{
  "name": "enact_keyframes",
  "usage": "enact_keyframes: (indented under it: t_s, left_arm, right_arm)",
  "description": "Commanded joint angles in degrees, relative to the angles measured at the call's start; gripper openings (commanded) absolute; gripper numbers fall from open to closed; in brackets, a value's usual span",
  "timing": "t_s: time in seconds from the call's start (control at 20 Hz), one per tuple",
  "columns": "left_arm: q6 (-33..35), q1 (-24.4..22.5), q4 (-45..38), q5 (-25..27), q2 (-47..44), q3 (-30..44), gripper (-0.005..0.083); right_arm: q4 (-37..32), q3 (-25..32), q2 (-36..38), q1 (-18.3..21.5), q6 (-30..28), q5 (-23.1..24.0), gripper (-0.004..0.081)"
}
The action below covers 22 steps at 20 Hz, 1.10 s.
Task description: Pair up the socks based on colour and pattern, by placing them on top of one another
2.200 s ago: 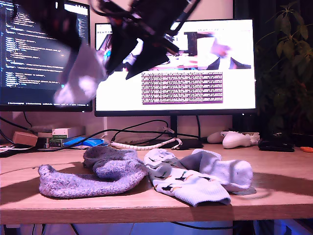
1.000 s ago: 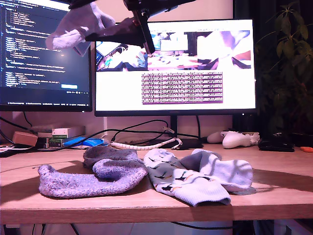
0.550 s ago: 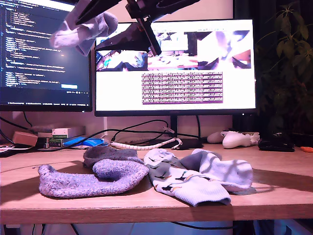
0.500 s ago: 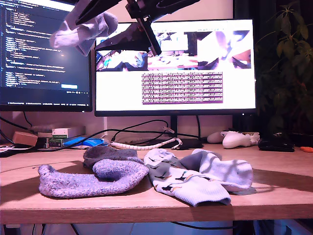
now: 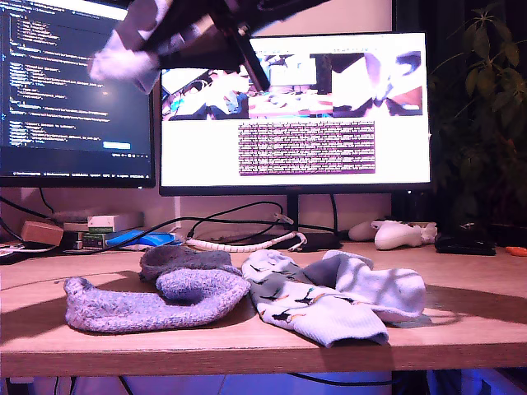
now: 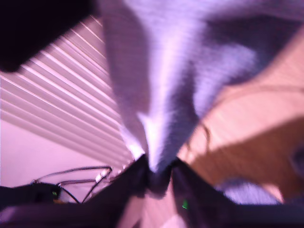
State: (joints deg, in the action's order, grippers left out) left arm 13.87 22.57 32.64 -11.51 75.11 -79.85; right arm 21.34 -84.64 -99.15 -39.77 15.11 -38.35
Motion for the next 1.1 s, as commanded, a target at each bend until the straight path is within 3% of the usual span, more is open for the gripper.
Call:
enact_keyframes:
  t_s: [0.0,0.25,0.6,0.8,0.95,1.05]
  left_arm:
    - [2.3,0.1,-0.1,0.0,0.4,0.6,-0.0021]
    - [7.7,0.7,0.5,0.0,4.2,0.6,-0.0021]
    - [16.8,7.4,-4.3,1.3,12.8,0.6,-0.0021]
    - [19.7,11.1,-9.8,1.2,17.6,0.6,-0.0021]
    - [21.6,13.2,-15.5,-2.8,21.1,0.6,-0.0021]
    - [27.0,14.4,-19.6,-5.2,24.5,0.6,-0.0021]
  right_arm:
    - [3.9,0.5,-0.7,0.4,-1.0,0.0,-0.0013]
    - [18.3,0.5,0.2,2.6,-6.4,4.6,-0.0013]
    - [32.1,0.5,3.8,4.4,-11.7,12.8,-0.0013]
    - [40.8,0.5,5.7,8.6,-15.3,16.9,-0.0013]
    - [47.0,0.5,6.4,12.3,-16.7,17.8,-0.0013]
    - [48.5,0.5,6.4,14.0,-16.7,17.7,-0.0013]
